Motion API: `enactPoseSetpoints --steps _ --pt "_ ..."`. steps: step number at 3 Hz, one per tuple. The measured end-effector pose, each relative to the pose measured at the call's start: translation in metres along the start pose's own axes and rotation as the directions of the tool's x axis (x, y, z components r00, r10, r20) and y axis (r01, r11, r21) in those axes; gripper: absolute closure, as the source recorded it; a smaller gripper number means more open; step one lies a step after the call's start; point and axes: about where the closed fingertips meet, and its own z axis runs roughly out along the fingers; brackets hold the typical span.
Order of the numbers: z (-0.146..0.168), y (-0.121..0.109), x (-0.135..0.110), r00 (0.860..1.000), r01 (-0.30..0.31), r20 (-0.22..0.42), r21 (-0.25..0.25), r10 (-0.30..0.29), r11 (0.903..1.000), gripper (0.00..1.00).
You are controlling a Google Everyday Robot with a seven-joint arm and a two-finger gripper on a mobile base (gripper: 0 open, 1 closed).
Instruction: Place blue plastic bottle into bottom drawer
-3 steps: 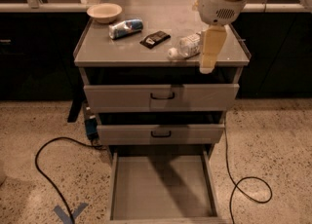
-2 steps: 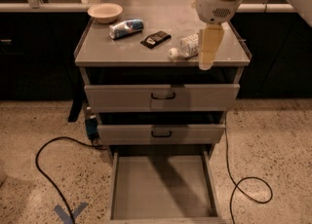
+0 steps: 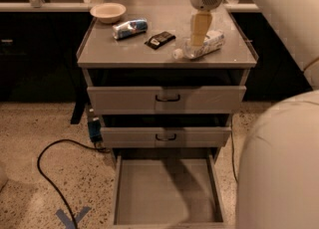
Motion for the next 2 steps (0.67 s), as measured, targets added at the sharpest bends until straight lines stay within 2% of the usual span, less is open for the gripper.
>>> enactPoseSetpoints --steps 1,2 --pt "0.031 -0.023 0.008 0.996 -0.056 0.066 -0.005 0.056 0.9984 0.00" --pt "0.053 -0.034 0.017 0.982 -0.126 0.139 -0.024 0.128 0.9918 0.00"
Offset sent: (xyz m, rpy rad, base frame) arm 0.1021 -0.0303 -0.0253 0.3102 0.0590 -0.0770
